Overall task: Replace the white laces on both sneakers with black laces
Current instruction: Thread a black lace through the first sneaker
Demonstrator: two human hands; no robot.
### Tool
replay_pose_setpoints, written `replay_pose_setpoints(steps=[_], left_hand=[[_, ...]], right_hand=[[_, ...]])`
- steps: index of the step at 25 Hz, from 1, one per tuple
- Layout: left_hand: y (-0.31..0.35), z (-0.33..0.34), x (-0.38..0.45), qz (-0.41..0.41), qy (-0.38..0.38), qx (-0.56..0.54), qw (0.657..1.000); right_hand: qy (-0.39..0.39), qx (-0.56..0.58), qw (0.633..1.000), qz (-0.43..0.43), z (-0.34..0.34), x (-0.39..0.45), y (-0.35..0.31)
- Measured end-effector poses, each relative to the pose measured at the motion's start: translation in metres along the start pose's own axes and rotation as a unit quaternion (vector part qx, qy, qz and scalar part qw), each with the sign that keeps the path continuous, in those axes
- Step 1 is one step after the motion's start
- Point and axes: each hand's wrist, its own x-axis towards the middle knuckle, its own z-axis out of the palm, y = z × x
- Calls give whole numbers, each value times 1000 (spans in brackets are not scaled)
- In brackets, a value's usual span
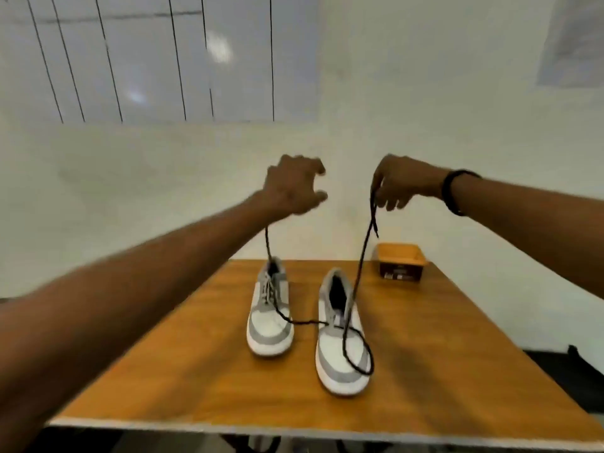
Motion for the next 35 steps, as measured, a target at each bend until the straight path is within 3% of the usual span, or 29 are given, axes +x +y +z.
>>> replay_pose_setpoints(steps=[2, 4, 8, 11, 18, 22, 28, 30, 33, 35], left_hand=[[3, 83, -45, 52, -100, -22, 993], [5, 144, -92, 31, -145, -103, 984], [-5, 192, -144, -44, -64, -284, 956], [-6, 205, -156, -52, -47, -287, 955], [-12, 213, -161, -75, -53, -328, 940], [-13, 216, -169, -39, 2, -284, 958], [-30, 225, -189, -54, 62, -216, 973], [-27, 225, -196, -30, 29, -215, 976], [-15, 220, -192, -40, 58, -244, 967], [-1, 224, -181, -50, 100, -270, 956]], right_hand=[[-67, -50, 996, 33, 65, -11, 36], [-62, -59, 996, -1, 127, -27, 59], [-11, 50, 990, -131, 215, -70, 62], [-9, 49, 989, -140, 259, -85, 63], [85, 118, 980, -133, 283, -88, 73], [108, 137, 976, -133, 286, -89, 73], [115, 182, 968, -126, 291, -92, 77], [141, 279, 945, -96, 290, -98, 75], [258, 389, 881, 76, 275, -102, 91], [187, 355, 904, 144, 267, -102, 108]])
